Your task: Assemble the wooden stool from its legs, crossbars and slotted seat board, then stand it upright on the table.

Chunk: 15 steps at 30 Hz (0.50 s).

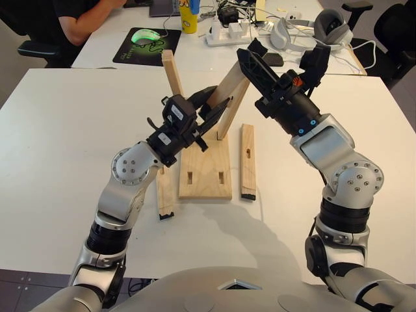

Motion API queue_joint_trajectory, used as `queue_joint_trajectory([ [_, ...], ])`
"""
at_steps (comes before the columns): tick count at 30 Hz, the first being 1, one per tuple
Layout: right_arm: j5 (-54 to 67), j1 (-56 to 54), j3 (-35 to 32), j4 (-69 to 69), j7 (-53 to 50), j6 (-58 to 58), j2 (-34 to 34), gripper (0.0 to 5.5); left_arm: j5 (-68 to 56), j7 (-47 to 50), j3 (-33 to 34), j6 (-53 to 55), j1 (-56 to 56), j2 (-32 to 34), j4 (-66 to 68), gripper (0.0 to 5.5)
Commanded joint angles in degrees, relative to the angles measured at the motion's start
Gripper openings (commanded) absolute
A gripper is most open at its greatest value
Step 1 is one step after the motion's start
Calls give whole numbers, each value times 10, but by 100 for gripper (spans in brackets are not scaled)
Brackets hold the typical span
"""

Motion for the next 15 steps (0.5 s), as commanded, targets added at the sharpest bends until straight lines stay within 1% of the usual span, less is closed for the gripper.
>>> queue_joint_trajectory([
  [1,9,4,2,-8,10,11,-6,45,18,0,4,2,13,8,17,133],
  [5,6,23,7,-14,10,15,-6,44,22,-5,0,-7,15,6,24,133],
  [6,5,29,11,-18,9,16,-5,44,23,-8,-1,-8,17,7,24,169],
  [7,4,35,14,-21,8,17,-5,44,23,-10,-2,-9,18,7,24,176],
  [12,-6,56,10,-26,-10,6,0,44,17,-20,-1,-12,23,5,24,243],
  [14,-30,60,6,-25,-20,4,-9,44,14,-26,1,-12,23,7,20,274],
  [15,-60,61,9,-21,-23,7,-22,44,16,-24,5,-14,26,8,16,279],
])
